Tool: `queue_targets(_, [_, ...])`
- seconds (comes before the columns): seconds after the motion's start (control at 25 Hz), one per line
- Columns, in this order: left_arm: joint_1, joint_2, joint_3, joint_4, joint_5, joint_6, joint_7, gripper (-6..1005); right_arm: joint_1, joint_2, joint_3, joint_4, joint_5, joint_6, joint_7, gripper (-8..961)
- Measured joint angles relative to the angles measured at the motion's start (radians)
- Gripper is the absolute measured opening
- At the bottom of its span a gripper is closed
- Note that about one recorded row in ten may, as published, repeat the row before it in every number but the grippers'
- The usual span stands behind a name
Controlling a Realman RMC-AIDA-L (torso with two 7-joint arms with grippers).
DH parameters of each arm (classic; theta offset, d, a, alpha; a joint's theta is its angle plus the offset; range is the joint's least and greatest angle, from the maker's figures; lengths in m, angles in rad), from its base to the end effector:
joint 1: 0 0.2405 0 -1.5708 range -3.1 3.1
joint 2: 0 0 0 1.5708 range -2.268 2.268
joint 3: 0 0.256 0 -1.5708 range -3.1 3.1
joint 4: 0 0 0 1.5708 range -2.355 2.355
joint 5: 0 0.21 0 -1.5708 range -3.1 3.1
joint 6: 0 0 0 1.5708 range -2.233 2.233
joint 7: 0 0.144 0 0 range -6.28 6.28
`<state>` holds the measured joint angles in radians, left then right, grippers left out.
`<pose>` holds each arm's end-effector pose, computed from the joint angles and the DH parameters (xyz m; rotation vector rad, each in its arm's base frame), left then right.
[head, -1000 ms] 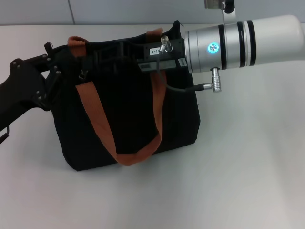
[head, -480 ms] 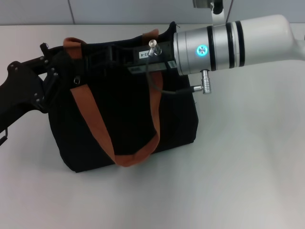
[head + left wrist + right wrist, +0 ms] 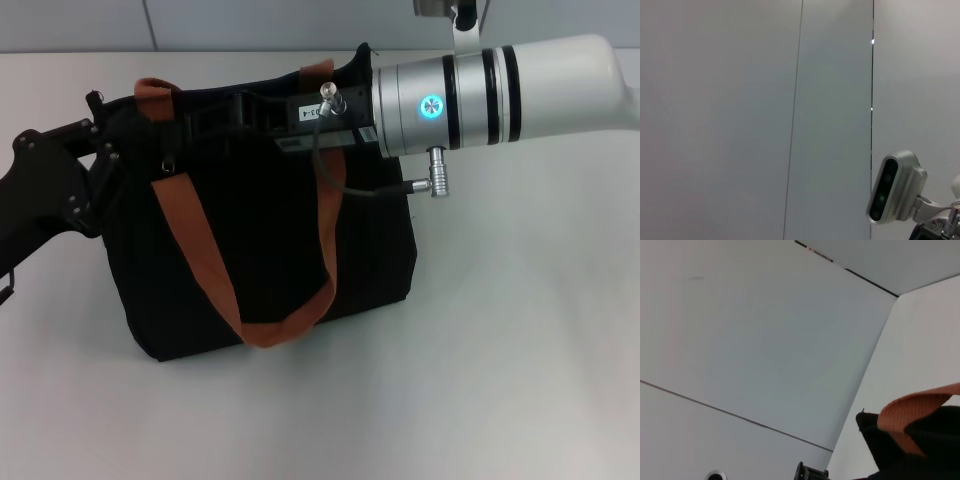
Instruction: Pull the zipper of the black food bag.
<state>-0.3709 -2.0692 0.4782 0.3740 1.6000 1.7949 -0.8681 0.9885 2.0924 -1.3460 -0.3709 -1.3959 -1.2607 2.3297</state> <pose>-0.2865 0.2753 0.0292 -2.1865 -0.3144 -1.2412 0.0835 0.3841 -0.0927 2.3585 -1.5357 -0.7116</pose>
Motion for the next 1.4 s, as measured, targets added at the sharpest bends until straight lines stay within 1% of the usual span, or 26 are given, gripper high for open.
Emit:
queue_targets(0.12, [0.001,0.001,-0.005,-0.006,0.000,0.000,0.000,50,-0.002,0.000,-0.002,-0.007,-0.003,0.000,-0.003,213])
queue_targets(0.36, [0.008,0.003,-0.017,-0.010,0.000,-0.001,0.000,50,-0.016,-0.007,-0.004,-0.035,-0.008,-0.006,-0.025,212])
queue_targets(0.6, [0.020,0.005,-0.017,-0.010,0.000,-0.010,0.000,50,-0.002,-0.009,-0.004,-0.037,-0.030,0.000,-0.026,212])
queue_targets(0.76, [0.023,0.005,-0.020,-0.010,0.000,-0.014,0.000,50,0.007,-0.008,-0.013,-0.037,-0.036,0.003,-0.026,212])
queue_targets(1.04, [0.028,0.005,-0.028,-0.011,0.000,-0.035,0.002,49,0.013,-0.005,-0.048,-0.053,-0.037,0.046,-0.025,211])
queue_targets(1.2, [0.030,0.004,-0.029,-0.010,0.000,-0.050,0.002,49,0.029,-0.002,-0.068,-0.060,-0.037,0.064,-0.024,211])
queue_targets(1.4, [0.031,0.004,-0.029,-0.010,0.000,-0.048,0.003,49,0.035,-0.001,-0.070,-0.062,-0.030,0.064,-0.021,211])
